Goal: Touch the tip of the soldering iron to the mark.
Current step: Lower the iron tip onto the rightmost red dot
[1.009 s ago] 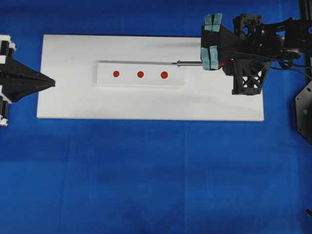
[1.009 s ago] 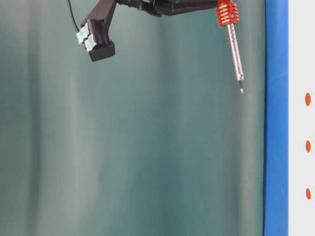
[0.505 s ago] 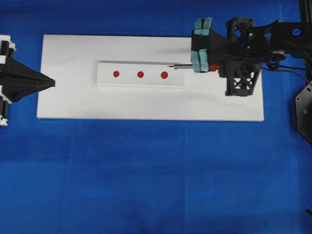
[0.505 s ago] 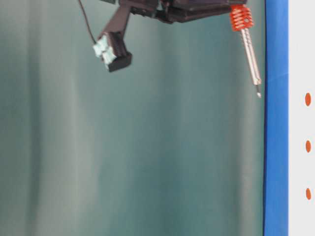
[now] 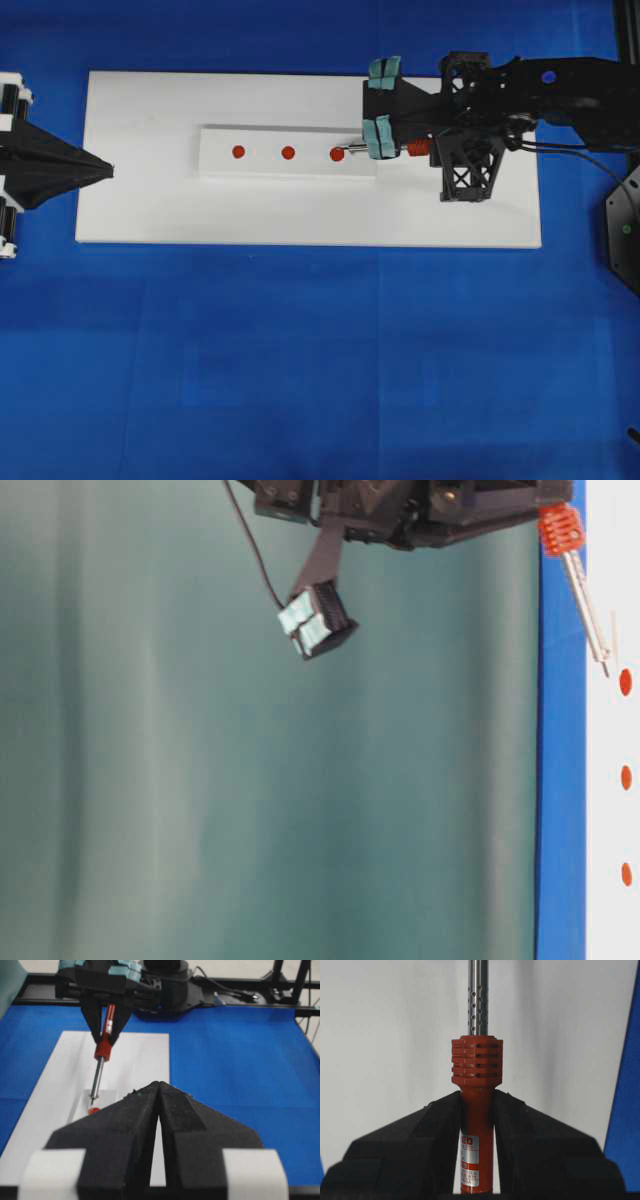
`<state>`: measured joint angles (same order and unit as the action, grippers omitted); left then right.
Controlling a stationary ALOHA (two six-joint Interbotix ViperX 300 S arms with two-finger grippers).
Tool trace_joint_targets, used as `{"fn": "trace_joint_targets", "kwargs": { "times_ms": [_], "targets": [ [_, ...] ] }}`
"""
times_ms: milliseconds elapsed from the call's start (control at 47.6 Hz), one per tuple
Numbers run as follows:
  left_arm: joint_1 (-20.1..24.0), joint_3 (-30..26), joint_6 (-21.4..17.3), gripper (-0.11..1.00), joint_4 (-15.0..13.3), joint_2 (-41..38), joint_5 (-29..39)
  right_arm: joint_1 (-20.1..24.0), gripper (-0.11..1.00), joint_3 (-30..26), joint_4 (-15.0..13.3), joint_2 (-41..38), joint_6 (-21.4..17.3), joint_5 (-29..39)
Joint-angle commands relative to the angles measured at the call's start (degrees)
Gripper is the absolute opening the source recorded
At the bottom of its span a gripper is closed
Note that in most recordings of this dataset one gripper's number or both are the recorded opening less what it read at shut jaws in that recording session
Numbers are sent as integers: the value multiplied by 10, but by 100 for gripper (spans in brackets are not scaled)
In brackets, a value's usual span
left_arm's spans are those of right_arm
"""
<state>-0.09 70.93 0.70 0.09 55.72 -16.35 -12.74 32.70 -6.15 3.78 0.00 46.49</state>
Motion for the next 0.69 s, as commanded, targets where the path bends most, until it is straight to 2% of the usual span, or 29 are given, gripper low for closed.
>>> {"fn": "trace_joint_targets", "kwargs": {
  "times_ms": [0,673],
  "targets": [
    [0,-4,0,0,0,-4,-3,-1,6,-11,-2,0,1,-11],
    [-1,-4,-1,0,1,-4,-2,-2,6,-9,-2,-17,1,-13]
  ]
}}
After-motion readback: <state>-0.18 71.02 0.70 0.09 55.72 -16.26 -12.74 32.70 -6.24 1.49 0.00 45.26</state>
